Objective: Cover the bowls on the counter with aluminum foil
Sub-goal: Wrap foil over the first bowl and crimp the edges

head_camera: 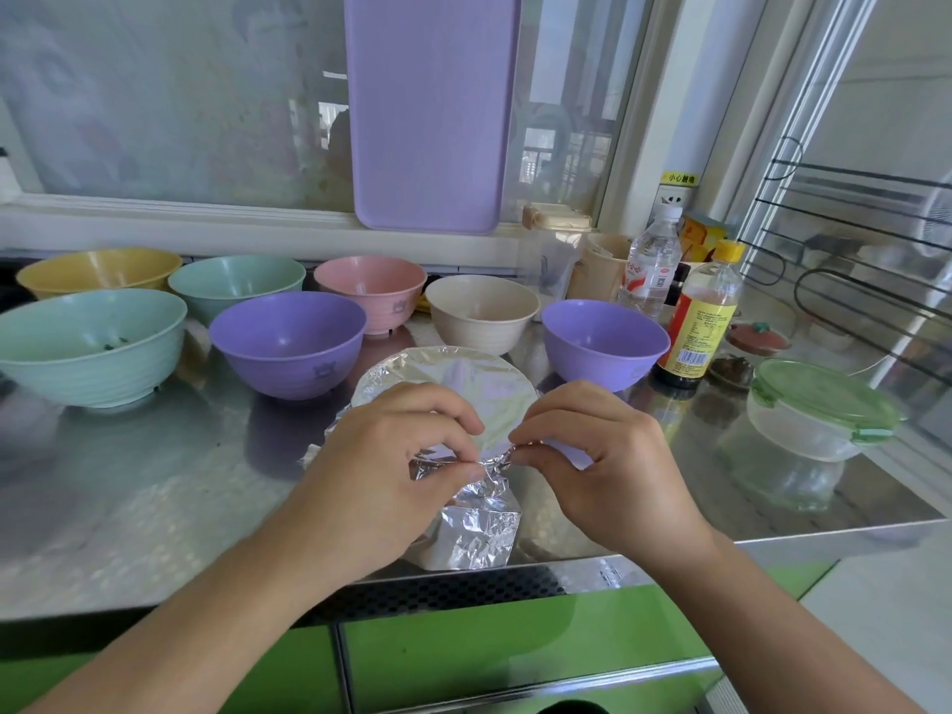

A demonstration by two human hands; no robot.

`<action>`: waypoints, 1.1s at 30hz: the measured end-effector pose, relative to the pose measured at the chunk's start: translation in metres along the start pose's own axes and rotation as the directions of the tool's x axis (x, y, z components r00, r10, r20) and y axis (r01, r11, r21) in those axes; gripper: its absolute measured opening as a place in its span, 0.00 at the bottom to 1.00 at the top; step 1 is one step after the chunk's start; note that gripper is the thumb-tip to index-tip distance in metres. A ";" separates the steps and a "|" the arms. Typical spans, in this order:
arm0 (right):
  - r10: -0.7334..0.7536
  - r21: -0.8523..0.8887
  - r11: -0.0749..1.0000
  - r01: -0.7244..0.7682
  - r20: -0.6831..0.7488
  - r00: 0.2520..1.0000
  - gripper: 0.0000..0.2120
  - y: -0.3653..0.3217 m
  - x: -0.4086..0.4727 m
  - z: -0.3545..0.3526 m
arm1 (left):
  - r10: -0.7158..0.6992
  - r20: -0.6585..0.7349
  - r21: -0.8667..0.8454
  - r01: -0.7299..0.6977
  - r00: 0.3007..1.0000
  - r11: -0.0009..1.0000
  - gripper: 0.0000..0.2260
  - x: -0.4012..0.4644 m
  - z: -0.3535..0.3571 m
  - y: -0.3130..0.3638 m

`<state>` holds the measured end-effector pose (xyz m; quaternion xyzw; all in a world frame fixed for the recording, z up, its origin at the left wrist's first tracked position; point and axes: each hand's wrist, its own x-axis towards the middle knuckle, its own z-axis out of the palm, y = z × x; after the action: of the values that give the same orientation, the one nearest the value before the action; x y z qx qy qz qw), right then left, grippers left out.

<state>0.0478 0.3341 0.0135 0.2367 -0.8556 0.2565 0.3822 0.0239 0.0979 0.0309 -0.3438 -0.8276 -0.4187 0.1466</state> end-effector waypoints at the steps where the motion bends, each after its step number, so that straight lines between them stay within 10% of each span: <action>1: 0.001 -0.006 1.000 -0.001 -0.012 1.000 0.08 0.000 0.000 0.000 | -0.003 0.002 -0.003 0.003 1.000 1.000 0.08 0.000 0.000 0.000; 33: 0.039 0.067 0.997 -0.044 0.067 0.997 0.10 0.001 0.001 -0.007 | -0.025 0.025 -0.026 0.026 0.999 0.999 0.08 -0.001 -0.008 -0.002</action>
<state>0.0500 0.3389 0.0177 0.2401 -0.8631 0.2855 0.3403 0.0229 0.0901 0.0343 -0.3402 -0.8282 -0.4270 0.1265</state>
